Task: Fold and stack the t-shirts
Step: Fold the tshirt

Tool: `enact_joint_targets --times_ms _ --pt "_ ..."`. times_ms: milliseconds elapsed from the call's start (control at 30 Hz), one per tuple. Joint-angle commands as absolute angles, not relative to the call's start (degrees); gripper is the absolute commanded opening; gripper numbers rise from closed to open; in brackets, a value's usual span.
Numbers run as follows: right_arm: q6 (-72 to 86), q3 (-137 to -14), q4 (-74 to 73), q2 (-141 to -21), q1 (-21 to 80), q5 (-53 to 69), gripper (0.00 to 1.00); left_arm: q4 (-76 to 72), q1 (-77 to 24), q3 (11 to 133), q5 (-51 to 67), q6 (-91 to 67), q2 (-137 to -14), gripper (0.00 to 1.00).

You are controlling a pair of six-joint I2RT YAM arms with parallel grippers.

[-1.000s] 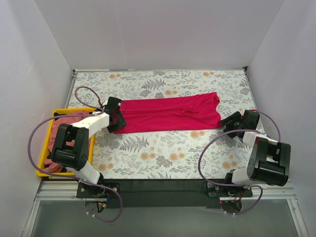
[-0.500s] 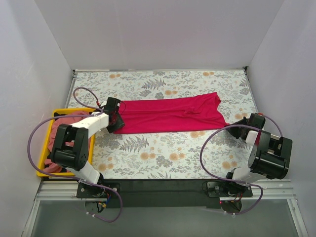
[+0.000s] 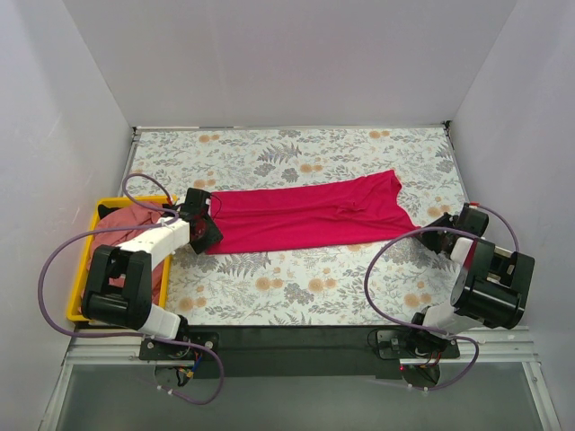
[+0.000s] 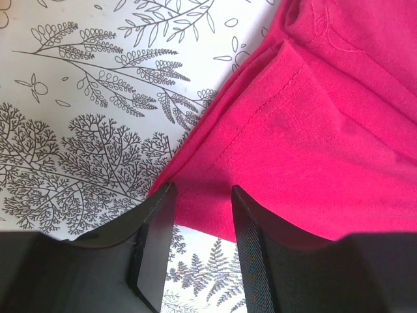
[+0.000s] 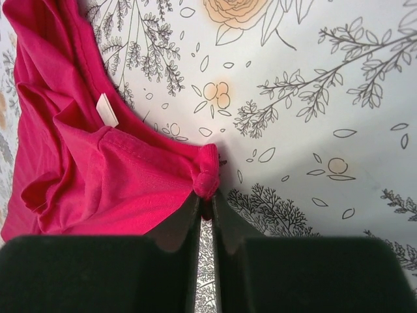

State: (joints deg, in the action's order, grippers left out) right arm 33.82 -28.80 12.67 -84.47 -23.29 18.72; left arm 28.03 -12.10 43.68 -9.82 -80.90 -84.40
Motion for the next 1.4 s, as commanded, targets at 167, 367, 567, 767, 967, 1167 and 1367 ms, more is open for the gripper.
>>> enact_joint_targets --times_ms 167,367,567,767,967,1167,1367 --pt "29.79 -32.78 9.84 -84.37 -24.43 19.51 0.25 36.83 -11.69 41.57 -9.93 -80.77 -85.69 0.39" --pt "29.79 -32.96 10.02 -85.08 -24.78 20.12 0.32 36.83 -11.69 41.49 -10.02 -80.51 -85.34 0.39" --pt "29.79 -33.75 10.28 -86.48 -25.14 22.32 0.31 36.56 -11.69 41.31 -10.20 -80.24 -85.08 0.39" --pt "31.37 -33.31 11.34 -85.96 -25.49 25.05 0.32 36.48 -11.69 41.31 -9.76 -80.07 -84.64 0.39" --pt "33.31 -33.14 12.22 -85.87 -27.07 26.89 0.48 36.39 -11.69 41.13 -9.58 -79.98 -84.64 0.39" --pt "34.19 -32.26 13.09 -86.40 -27.95 27.51 0.48 36.12 -11.69 40.96 -9.32 -79.89 -84.46 0.39" --pt "34.72 -31.64 13.54 -87.54 -28.12 27.86 0.42 36.12 -11.69 41.13 -9.32 -79.80 -84.55 0.39"
